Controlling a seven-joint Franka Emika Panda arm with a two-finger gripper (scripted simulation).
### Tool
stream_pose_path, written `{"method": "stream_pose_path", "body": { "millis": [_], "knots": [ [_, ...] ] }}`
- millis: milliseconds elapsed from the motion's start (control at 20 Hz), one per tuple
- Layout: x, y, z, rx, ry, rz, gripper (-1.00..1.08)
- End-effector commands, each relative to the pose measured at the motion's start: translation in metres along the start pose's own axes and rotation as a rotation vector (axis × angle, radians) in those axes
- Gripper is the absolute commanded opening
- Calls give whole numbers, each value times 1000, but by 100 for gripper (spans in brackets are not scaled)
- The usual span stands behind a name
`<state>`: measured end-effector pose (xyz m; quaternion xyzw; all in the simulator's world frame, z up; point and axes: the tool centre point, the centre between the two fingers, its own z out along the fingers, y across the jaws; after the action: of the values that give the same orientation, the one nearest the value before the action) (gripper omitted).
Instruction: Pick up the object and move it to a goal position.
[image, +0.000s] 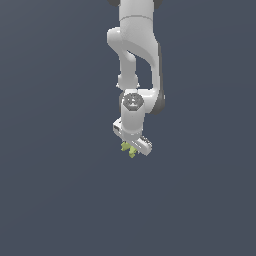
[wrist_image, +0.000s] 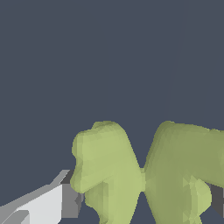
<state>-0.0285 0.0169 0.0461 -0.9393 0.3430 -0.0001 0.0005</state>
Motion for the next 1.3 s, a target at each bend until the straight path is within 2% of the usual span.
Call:
{"method": "stream_pose_path", "body": {
  "millis": [0,350,1250],
  "knots": [
    [8,4,-7,1,1,1,-100],
    [48,25,-41,0,1,1,-100],
    [184,90,-155,-2,1,1,-100]
  ]
}}
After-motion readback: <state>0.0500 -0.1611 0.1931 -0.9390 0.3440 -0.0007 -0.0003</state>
